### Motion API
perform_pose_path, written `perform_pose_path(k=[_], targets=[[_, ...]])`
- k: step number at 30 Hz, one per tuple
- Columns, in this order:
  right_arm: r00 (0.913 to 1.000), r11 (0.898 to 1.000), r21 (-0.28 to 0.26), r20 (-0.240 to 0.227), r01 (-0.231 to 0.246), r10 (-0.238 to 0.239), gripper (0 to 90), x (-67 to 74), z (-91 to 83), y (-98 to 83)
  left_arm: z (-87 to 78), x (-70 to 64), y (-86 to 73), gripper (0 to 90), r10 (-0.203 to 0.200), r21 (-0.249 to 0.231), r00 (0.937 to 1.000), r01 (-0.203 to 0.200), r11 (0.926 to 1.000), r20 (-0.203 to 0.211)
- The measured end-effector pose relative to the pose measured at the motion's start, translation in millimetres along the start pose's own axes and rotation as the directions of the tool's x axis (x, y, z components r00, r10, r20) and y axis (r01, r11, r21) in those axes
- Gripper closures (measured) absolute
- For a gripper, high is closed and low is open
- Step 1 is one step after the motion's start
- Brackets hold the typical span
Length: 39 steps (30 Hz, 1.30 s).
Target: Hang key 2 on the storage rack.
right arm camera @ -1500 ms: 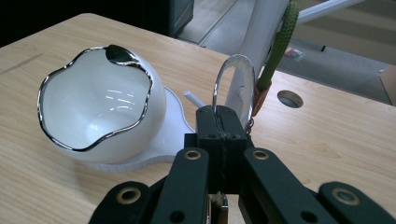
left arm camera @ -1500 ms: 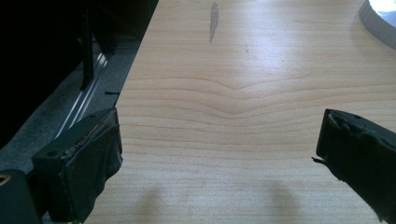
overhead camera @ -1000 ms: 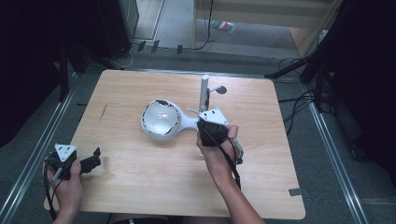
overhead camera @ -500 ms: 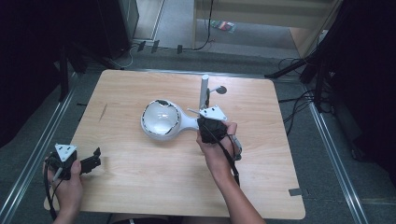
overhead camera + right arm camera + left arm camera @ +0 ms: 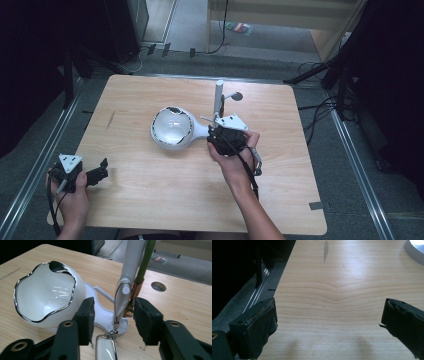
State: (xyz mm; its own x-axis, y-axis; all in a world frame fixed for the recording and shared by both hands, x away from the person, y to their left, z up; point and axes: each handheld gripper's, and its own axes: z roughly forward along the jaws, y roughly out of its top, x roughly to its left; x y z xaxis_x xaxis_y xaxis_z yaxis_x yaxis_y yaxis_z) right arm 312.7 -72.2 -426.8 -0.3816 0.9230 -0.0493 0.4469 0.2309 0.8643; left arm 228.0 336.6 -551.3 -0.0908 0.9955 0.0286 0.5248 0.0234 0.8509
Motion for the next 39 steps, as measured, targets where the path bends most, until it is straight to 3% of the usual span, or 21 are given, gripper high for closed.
perform_pose_path(k=[4, 8, 9, 10, 11, 13, 16, 23, 39], targets=[[0.9996, 1.000, -0.010, -0.024, -0.013, 0.012, 35.2, -3.6, -8.6, -0.4, 0.0, -0.1, 0.0, 0.4, 0.002, 0.000, 1.0000, -0.002, 1.0000, -0.001], [0.9998, 1.000, 0.010, -0.008, -0.017, 0.017, 5.4, -7.6, -13.0, -0.8, 0.0, -0.2, 0.0, 0.4, 0.001, 0.001, 1.0000, -0.001, 1.0000, 0.002], [0.9998, 1.000, 0.010, -0.008, -0.017, 0.017, 5.4, -7.6, -13.0, -0.8, 0.0, -0.2, 0.0, 0.4, 0.001, 0.001, 1.0000, -0.001, 1.0000, 0.002], [0.9995, 0.999, 0.016, 0.018, -0.028, 0.028, 0.0, -12.5, -14.8, -2.4, 0.0, 0.1, 0.1, 0.4, 0.004, 0.000, 1.0000, -0.004, 1.0000, 0.001], [0.9993, 1.000, 0.010, 0.026, -0.027, 0.027, 0.0, -14.0, -16.1, -3.2, -0.1, 0.0, 0.1, 0.4, 0.004, 0.000, 1.0000, -0.004, 1.0000, 0.002], [0.9964, 1.000, 0.014, 0.084, -0.015, 0.013, 0.0, -16.5, -17.6, -5.6, -0.2, 0.1, 0.2, 0.4, 0.008, 0.003, 1.0000, -0.008, 1.0000, 0.003], [0.9933, 1.000, 0.003, 0.115, -0.006, 0.006, 0.0, -20.4, -21.7, -10.9, -0.4, 0.1, 0.2, 0.4, 0.009, 0.005, 1.0000, -0.009, 0.9999, 0.002], [0.9948, 1.000, -0.005, 0.100, -0.021, 0.022, 0.0, -30.2, -28.1, -18.1, -0.2, -0.4, 0.0, 0.4, 0.002, 0.000, 1.0000, -0.002, 1.0000, 0.001], [0.9865, 0.999, 0.012, 0.155, -0.053, 0.051, 0.0, -62.7, -36.7, -37.7, -0.5, -0.4, 0.0, 0.4, 0.009, 0.003, 1.0000, -0.009, 1.0000, 0.000]])
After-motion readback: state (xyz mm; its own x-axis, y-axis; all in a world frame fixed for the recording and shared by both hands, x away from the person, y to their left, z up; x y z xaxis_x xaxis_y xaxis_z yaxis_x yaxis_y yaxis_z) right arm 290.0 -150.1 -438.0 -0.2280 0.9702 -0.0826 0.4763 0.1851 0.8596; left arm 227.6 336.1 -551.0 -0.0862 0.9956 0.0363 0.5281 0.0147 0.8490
